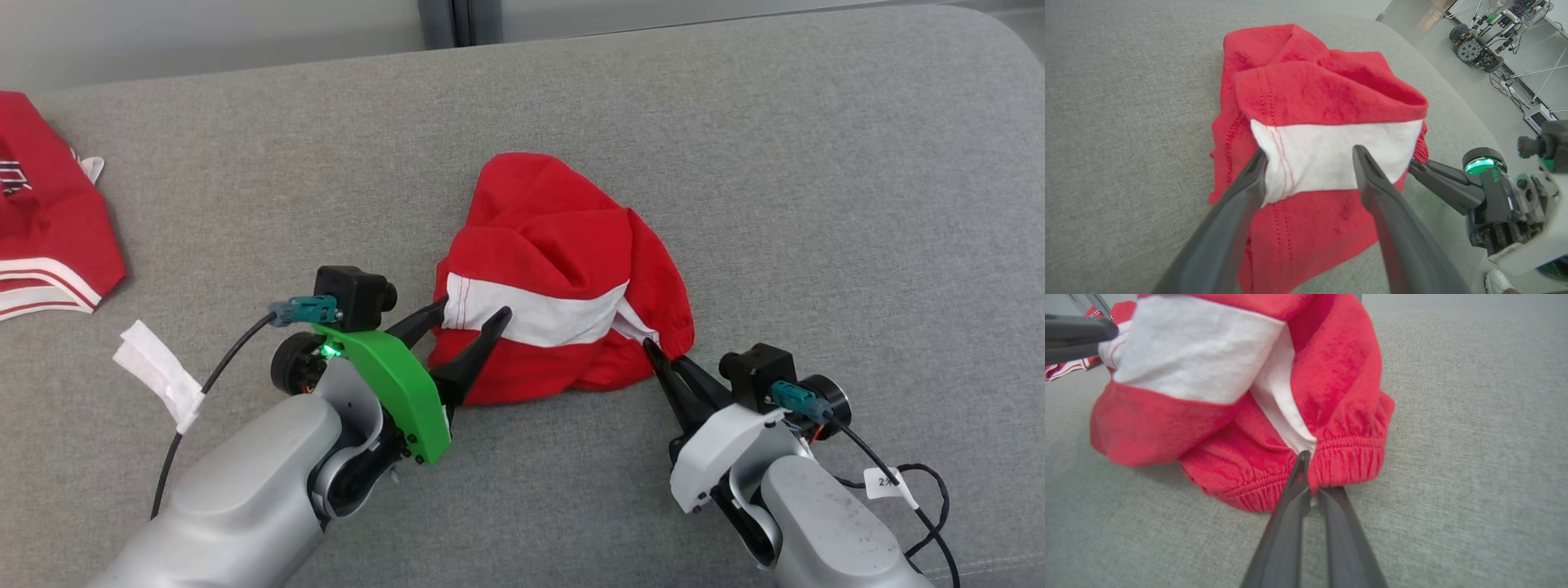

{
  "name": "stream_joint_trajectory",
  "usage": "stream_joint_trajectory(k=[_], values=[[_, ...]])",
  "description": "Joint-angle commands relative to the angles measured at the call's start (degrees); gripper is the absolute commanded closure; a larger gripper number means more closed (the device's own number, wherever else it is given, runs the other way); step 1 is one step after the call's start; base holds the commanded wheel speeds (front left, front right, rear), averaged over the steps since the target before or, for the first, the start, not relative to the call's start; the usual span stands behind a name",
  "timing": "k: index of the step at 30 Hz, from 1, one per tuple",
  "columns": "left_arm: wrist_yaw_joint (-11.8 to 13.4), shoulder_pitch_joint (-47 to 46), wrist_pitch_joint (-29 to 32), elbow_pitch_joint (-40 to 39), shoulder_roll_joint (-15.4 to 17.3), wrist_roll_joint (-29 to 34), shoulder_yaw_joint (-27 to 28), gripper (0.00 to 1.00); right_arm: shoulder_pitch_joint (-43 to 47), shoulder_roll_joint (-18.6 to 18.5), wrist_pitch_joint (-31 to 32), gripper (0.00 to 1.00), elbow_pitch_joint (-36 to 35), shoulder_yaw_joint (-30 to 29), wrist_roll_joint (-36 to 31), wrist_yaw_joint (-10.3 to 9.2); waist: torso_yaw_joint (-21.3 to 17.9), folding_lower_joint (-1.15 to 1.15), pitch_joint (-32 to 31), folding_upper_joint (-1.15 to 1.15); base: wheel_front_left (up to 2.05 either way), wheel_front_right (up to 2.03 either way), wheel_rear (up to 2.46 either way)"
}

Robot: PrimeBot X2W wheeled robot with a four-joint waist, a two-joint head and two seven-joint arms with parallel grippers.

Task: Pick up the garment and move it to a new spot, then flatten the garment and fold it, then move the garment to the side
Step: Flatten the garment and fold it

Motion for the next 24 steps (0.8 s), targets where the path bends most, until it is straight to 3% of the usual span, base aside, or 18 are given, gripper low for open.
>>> stream_joint_trajectory(k=[1, 5, 6, 8, 9, 11, 13, 24], values=[[-0.2, -1.4, -0.5, 1.1, 0.5, -0.5, -0.4, 0.0, -0.1, -0.2, -0.1, 1.0, -0.2, 0.2, 0.2, -0.06, -0.1, 0.0, 0.1, 0.0, 0.0, 0.0, 0.0], [-0.2, -2.4, -1.9, 4.1, -1.0, -1.0, -1.3, 0.0, -0.7, -0.3, -0.1, 1.0, -0.4, 0.7, 0.7, -0.06, -0.7, 0.0, 0.5, 0.0, 0.0, 0.0, 0.0], [-0.2, -2.6, -2.2, 4.2, -1.2, -1.2, -1.4, 0.07, -0.8, -0.3, -0.1, 1.0, -0.4, 0.8, 0.8, -0.06, -0.9, 0.0, 0.5, 0.0, 0.0, 0.0, 0.0], [-0.2, -3.3, -3.3, 4.7, -1.9, -2.2, -1.4, 0.34, -0.9, -0.3, -0.1, 1.0, -0.5, 0.7, 0.9, -0.06, -1.1, 0.0, 0.6, 0.0, 0.0, 0.0, 0.0], [-0.2, -3.5, -3.8, 4.8, -2.1, -2.7, -1.6, 0.55, -0.9, -0.2, -0.1, 1.0, -0.6, 0.7, 0.8, -0.06, -1.3, 0.0, 0.7, 0.0, 0.0, 0.0, 0.0], [-0.2, -4.0, -4.3, 5.0, -2.2, -2.9, -2.2, 0.73, -0.9, -0.2, -0.1, 1.0, -0.6, 0.6, 0.7, -0.06, -1.4, 0.0, 0.7, 0.0, 0.0, 0.0, 0.0], [-0.2, -4.5, -5.1, 5.1, -2.1, -2.8, -3.0, 0.99, -0.9, -0.2, -0.1, 1.0, -0.6, 0.5, 0.7, -0.06, -1.6, 0.0, 0.7, 0.0, 0.0, 0.0, 0.0], [-0.2, -4.1, -10.6, 4.2, 1.5, -4.0, -3.4, 1.0, -1.6, -0.2, -0.1, 1.0, -2.1, -2.8, -0.8, -0.06, -1.8, 0.0, -1.6, 0.0, 0.0, 0.0, 0.0]])
